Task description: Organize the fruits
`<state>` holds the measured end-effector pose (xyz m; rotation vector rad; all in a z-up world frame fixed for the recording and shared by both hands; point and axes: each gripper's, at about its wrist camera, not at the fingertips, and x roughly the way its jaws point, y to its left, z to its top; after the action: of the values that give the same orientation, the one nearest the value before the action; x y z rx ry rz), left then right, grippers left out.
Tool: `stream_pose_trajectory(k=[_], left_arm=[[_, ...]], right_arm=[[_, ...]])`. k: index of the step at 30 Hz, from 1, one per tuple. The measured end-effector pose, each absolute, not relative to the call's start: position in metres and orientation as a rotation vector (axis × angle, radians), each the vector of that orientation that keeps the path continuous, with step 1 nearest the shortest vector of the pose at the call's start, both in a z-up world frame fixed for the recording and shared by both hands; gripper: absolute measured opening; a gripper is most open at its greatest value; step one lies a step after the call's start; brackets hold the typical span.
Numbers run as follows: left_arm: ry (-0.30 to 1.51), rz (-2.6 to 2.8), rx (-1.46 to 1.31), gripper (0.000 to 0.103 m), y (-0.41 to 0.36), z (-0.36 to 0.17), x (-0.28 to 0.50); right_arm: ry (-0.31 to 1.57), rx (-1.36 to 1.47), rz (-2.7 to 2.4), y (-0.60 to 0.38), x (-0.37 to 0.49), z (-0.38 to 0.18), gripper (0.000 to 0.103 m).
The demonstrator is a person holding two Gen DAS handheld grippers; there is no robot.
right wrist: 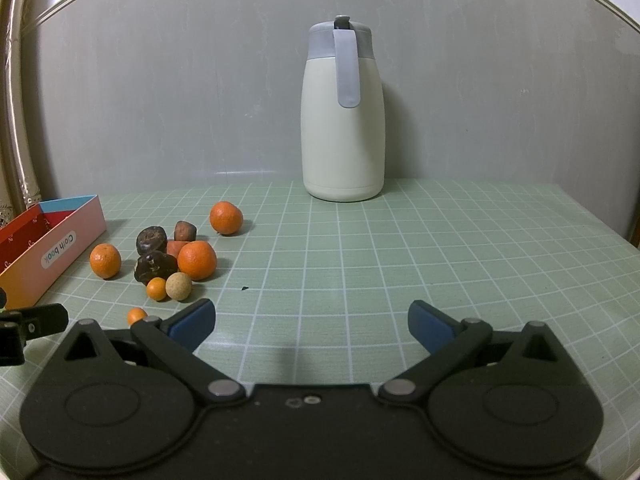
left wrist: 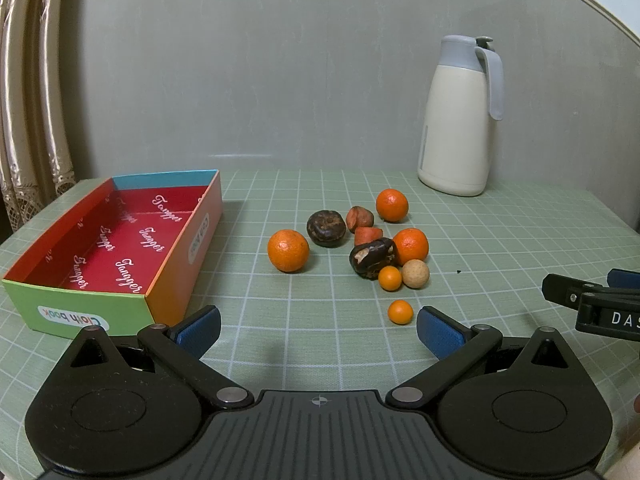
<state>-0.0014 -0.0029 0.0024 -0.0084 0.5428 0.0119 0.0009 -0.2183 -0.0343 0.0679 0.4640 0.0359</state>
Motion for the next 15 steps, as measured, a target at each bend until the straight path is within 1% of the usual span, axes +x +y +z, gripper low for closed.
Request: stream_pose_trajectory(k=[15], left_arm=[[0.542, 0.011, -0.008, 0.103, -0.0032, 0.0033, -0.001]], right_arm=[[0.465, 0.068, 0.039, -0.2178, 0.0009, -0.0343, 0.103]])
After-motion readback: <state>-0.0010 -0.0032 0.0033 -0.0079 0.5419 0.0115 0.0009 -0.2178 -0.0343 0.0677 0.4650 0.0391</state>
